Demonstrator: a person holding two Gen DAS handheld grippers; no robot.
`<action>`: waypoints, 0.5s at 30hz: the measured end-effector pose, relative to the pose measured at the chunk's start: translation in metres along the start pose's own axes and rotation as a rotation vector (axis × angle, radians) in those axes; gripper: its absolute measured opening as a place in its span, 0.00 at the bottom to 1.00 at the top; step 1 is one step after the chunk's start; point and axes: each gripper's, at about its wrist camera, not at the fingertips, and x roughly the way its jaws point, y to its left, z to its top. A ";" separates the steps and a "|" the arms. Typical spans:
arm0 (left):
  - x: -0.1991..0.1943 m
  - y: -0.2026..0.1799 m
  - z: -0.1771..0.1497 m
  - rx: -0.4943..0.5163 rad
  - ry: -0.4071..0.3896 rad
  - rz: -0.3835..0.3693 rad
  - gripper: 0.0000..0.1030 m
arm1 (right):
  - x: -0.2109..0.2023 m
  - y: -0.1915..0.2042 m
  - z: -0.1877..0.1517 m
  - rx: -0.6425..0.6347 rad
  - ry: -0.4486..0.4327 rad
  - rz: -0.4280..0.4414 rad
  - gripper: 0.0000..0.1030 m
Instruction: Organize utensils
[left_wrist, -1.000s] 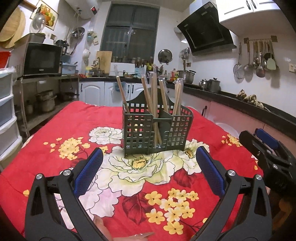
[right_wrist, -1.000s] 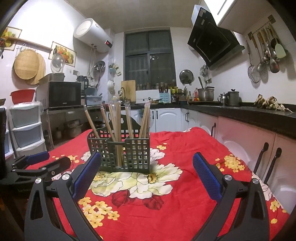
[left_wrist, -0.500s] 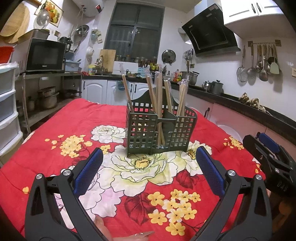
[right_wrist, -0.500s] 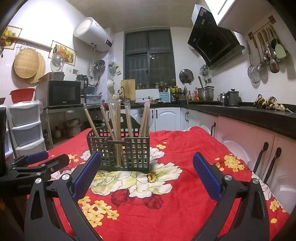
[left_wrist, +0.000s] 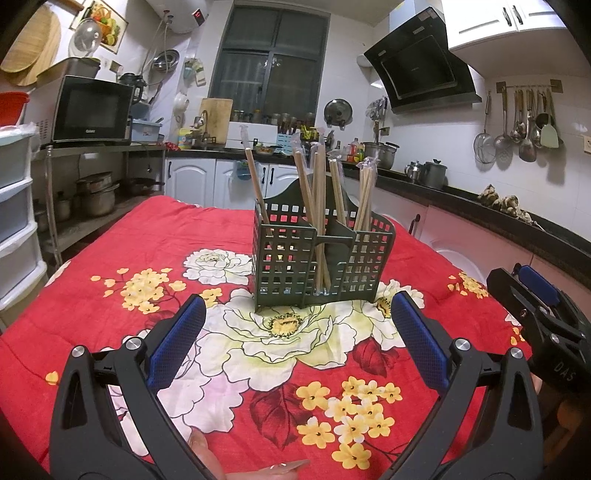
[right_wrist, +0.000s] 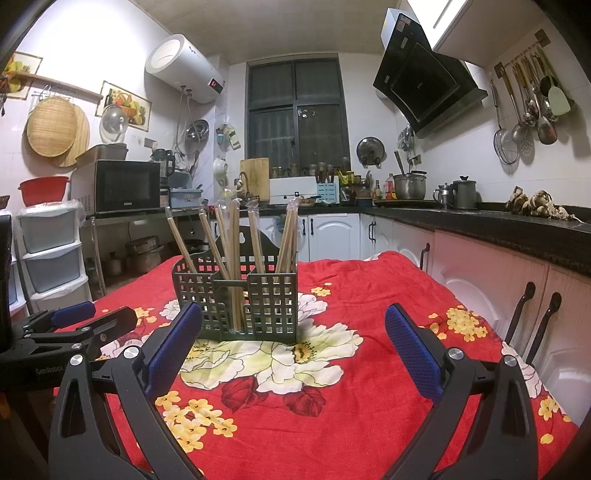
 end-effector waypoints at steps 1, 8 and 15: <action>0.000 0.000 0.000 -0.001 0.000 -0.001 0.90 | 0.000 0.000 0.000 0.000 -0.001 0.001 0.94; 0.000 0.001 0.000 -0.004 -0.001 -0.001 0.90 | 0.000 0.000 0.000 0.000 0.000 -0.001 0.94; 0.000 0.001 0.000 -0.004 -0.001 0.000 0.90 | 0.000 0.000 0.000 0.000 0.000 -0.001 0.94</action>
